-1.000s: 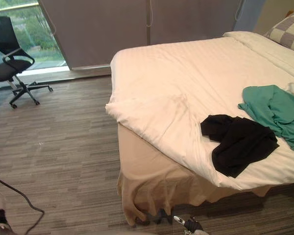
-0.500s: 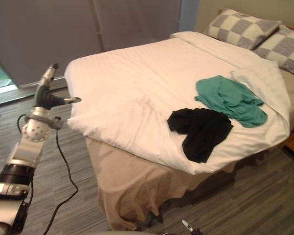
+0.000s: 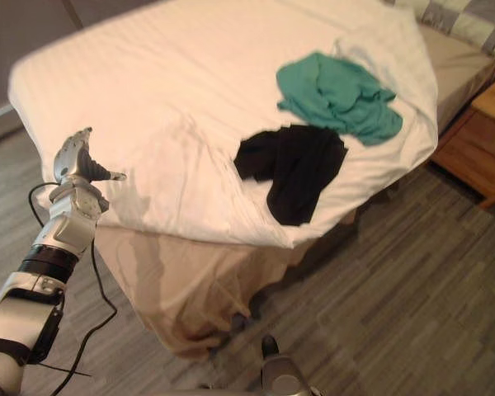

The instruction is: Tidy the bed and pick cloth on bed and put in laundry

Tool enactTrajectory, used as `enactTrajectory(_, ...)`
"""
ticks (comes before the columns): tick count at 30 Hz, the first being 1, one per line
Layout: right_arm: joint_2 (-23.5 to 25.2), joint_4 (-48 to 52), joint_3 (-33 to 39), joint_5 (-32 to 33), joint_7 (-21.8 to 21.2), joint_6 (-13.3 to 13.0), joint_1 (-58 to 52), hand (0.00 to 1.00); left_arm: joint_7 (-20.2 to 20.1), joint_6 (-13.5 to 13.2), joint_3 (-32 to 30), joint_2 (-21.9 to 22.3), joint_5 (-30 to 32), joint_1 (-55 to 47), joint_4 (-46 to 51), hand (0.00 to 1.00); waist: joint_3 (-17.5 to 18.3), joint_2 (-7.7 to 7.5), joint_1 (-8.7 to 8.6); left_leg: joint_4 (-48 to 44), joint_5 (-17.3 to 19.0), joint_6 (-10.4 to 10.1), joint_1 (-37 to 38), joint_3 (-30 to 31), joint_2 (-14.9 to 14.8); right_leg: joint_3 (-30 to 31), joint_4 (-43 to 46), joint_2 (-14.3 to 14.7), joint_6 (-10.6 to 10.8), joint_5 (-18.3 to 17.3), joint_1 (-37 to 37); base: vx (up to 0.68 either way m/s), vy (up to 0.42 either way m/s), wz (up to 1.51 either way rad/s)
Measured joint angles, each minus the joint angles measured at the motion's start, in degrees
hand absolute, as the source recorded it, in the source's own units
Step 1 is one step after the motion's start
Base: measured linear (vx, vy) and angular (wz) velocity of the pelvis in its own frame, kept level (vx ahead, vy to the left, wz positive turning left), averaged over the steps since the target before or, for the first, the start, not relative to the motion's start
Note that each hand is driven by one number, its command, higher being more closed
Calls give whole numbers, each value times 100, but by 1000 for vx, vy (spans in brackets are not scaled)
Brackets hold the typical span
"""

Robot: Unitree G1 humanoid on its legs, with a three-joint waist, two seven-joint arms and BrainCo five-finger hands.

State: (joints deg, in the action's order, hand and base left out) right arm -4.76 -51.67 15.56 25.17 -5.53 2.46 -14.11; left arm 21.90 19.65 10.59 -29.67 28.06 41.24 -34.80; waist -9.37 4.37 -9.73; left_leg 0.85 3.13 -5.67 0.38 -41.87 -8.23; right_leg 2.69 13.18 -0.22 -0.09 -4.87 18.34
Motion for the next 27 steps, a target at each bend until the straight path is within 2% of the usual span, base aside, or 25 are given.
enactTrajectory(1, 1, 148, -99, 96, -88, -71, 119, 0, 152, 26, -2, 85, -2, 34, 0, 0, -41, -6, -23, 1, -15, 20, -159, -41, 21, 48, 100, -2, -9, 6, 225, -74, -39, -16)
enactTrajectory(3, -8, 474, -305, 148, -208, -188, 324, 0, 455, 28, -2, 297, -52, 279, 2, 0, -372, -22, -34, -6, -43, 44, -229, -121, 46, 112, 196, -12, -25, 17, 355, -101, -35, -11)
enactTrajectory(6, -78, 864, -546, 254, -345, -351, 421, 0, 974, 80, -61, 430, -52, 589, 21, 0, -482, -59, -79, 17, -120, 69, -572, -177, 89, 134, 328, -41, -43, 45, 839, -75, -36, -6)
enactTrajectory(7, -74, 887, -568, 273, -353, -351, 459, 0, 1028, 100, -83, 436, -50, 627, 21, 0, -522, -72, -97, 24, -136, 68, -592, -181, 94, 135, 334, -41, -50, 51, 868, -61, -41, 1)
enactTrajectory(8, -66, 987, -697, 289, -381, -353, 595, 0, 1207, 168, -173, 464, -37, 759, 21, 100, -669, -101, -183, 35, -189, 74, -683, -187, 106, 136, 358, -50, -67, 70, 975, -38, -35, 2)
enactTrajectory(13, -8, 1259, -917, 389, -445, -388, 951, 0, 1602, 634, -217, 776, 88, 1217, 27, 100, -985, -127, -240, 41, -319, 87, -1203, -193, 138, 150, 378, -76, -87, 188, 1527, -24, -25, 4)
enactTrajectory(16, 5, 1425, -893, 580, -408, -521, 1109, 0, 1682, 1063, -334, 798, 201, 1345, 331, 100, -1343, -103, -237, -22, -341, 89, -1403, -189, 129, 159, 354, -88, -93, 275, 1689, 0, 0, 0)
enactTrajectory(18, 11, 1441, -883, 625, -391, -611, 1150, 0, 1684, 1215, -405, 771, 170, 1383, 432, 100, -1405, -114, -239, -143, -341, 89, -1489, -184, 117, 167, 348, -120, -84, 303, 1724, -10, -2, 2)
enactTrajectory(19, 10, 1445, -881, 630, -390, -645, 1161, 0, 1688, 1233, -404, 761, 160, 1387, 431, 100, -1409, -112, -243, -183, -340, 89, -1511, -180, 113, 173, 328, -130, -73, 321, 1723, -37, -1, 0)
enactTrajectory(24, 10, 1455, -866, 845, -395, -864, 1228, 0, 1855, 1215, -453, 640, -667, 1421, 346, 100, -1415, -121, -253, -312, -266, 142, -1518, -171, 129, 235, 36, -178, 6, 522, 1579, -59, 26, -5)
enactTrajectory(25, 10, 1436, -865, 845, -394, -864, 1227, 0, 1880, 1169, -454, 643, -743, 1426, 287, 100, -1420, -116, -258, -308, -246, 168, -1500, -163, 129, 221, 8, -180, 16, 536, 1545, -82, 50, 6)
enactTrajectory(27, 10, 1352, -836, 842, -385, -864, 1225, 0, 1938, 863, -452, 661, -1119, 1416, 131, 100, -1426, -113, -274, -278, -164, 238, -1403, -142, 131, 147, -121, -205, 40, 600, 1375, -74, 56, 9)
